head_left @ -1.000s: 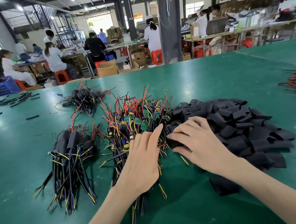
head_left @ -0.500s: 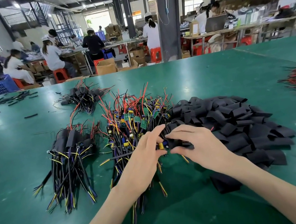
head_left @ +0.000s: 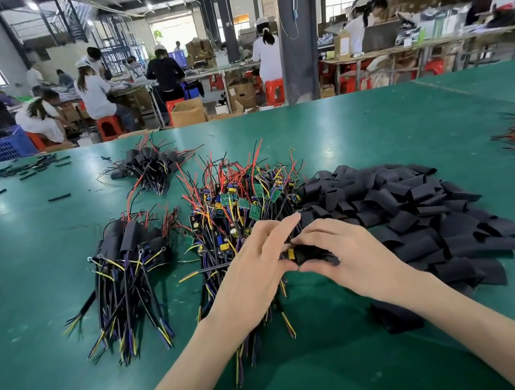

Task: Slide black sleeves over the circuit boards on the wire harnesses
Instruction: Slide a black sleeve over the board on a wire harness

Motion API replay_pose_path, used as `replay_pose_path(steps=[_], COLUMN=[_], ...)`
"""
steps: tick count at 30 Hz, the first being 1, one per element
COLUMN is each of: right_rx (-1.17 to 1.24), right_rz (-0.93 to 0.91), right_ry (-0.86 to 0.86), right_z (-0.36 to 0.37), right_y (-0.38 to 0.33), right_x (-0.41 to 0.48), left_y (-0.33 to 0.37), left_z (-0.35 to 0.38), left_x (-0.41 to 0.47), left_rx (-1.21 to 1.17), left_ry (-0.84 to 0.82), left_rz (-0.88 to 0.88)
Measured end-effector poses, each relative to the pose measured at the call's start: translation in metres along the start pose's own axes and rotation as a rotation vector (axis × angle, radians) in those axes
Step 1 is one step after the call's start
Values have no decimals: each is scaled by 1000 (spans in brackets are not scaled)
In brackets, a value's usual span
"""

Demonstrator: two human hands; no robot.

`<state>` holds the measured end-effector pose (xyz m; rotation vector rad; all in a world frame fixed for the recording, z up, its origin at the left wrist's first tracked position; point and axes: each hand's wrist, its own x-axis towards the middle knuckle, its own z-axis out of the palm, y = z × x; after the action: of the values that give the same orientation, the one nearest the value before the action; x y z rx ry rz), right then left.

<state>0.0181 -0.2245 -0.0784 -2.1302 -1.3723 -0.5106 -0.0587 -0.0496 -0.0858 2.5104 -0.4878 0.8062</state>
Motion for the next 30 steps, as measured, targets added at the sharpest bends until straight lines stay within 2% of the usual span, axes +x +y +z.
replay_pose_path(steps=[2, 4, 7, 9, 11, 13, 15, 17, 30], right_rx=[5, 4, 1, 15, 36, 50, 73, 89, 7], right_rz=[10, 47, 53, 53, 73, 92, 91, 78, 11], right_ry=[-25, -47, -50, -48, -23, 12, 36, 38, -11], right_z=[2, 3, 1, -3, -7, -10, -11, -11, -1], right_y=[2, 4, 6, 8, 10, 12, 12, 11, 4], right_x=[0, 0, 0, 1, 3, 4, 4, 4, 0], left_y=[2, 3, 3, 2, 1, -5, -8, -8, -1], left_z=[-1, -2, -5, -6, -9, -14, -16, -14, -9], left_x=[2, 5, 7, 6, 4, 4, 3, 3, 6], left_rx=[95, 244, 295, 211, 62, -33, -61, -137, -196], left_ry=[12, 57, 141, 288, 384, 315, 156, 79, 87], left_rz=[35, 145, 275, 185, -25, -177, -255, -322, -345])
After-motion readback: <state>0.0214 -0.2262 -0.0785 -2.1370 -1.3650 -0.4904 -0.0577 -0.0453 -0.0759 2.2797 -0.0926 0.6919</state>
